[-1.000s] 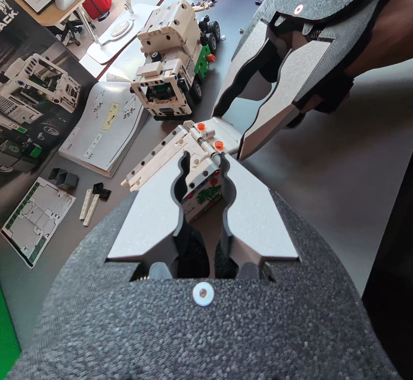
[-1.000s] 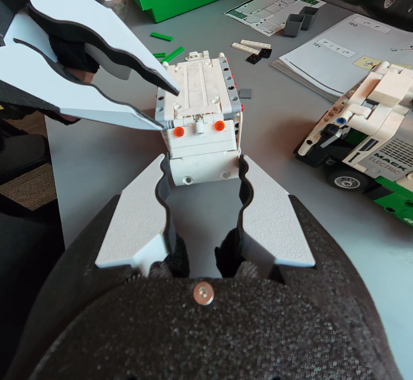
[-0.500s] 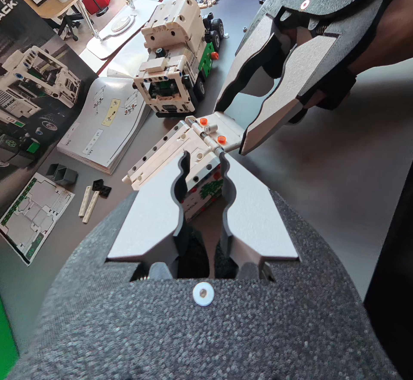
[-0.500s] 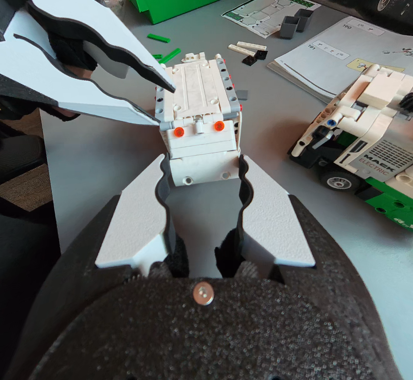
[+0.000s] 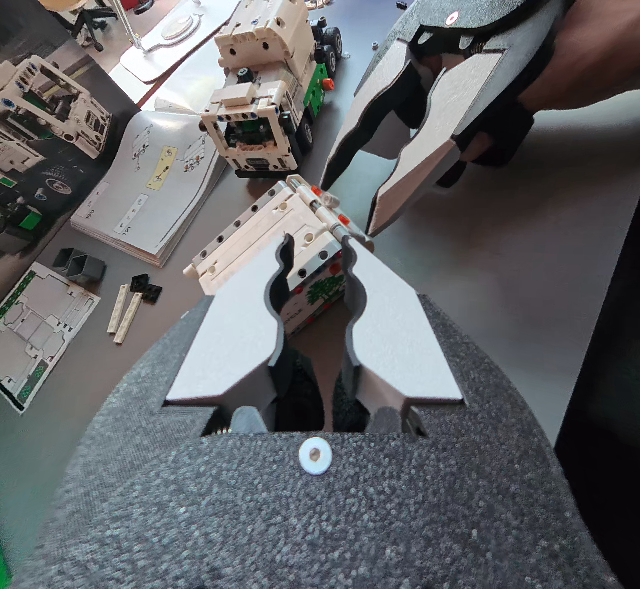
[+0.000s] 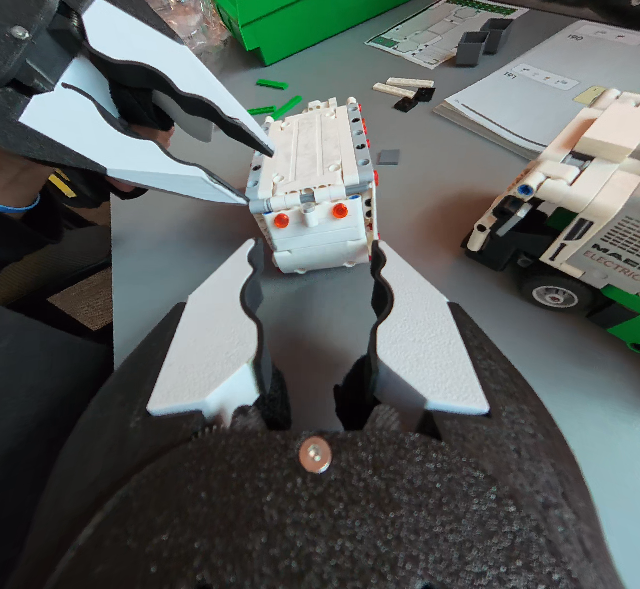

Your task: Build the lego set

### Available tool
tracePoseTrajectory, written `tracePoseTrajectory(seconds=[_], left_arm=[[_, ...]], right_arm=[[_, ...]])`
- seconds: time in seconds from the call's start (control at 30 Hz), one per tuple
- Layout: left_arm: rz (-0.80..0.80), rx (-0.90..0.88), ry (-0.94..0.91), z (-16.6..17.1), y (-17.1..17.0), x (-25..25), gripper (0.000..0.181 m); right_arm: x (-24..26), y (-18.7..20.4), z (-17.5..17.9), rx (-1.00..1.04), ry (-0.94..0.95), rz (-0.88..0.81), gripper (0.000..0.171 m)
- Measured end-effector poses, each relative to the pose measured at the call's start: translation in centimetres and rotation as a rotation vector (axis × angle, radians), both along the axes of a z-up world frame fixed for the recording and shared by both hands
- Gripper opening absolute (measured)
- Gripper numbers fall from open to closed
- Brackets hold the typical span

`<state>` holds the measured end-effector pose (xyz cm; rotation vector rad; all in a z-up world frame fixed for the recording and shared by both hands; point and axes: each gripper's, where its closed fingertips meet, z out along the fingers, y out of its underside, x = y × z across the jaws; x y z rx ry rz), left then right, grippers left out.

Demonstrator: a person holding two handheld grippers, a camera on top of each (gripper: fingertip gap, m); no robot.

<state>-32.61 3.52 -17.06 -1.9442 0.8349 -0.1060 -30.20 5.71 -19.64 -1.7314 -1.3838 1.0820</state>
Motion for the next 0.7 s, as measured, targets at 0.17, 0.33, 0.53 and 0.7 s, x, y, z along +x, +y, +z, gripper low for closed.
tracePoseTrajectory(seconds=[0.17,0.33,0.53,0.7], left_arm=[[0.018,0.004,-0.119,0.9,-0.3,-0.9,0.025],[0.153,0.043,-0.246,2.0,0.2,-4.9,0.026],[0.233,0.134,-0.392,3.7,0.7,-7.8,0.026],[0.257,0.253,-0.387,4.6,2.0,-8.3,0.018]], right_arm=[[0.1,-0.1,-0.2,0.025,-0.016,0.012,0.064],[1.1,0.3,0.2,0.038,-0.03,0.008,0.063],[3.8,2.7,1.7,0.058,0.029,-0.052,0.055],[7.2,6.6,3.0,0.168,0.068,-0.202,0.047]])
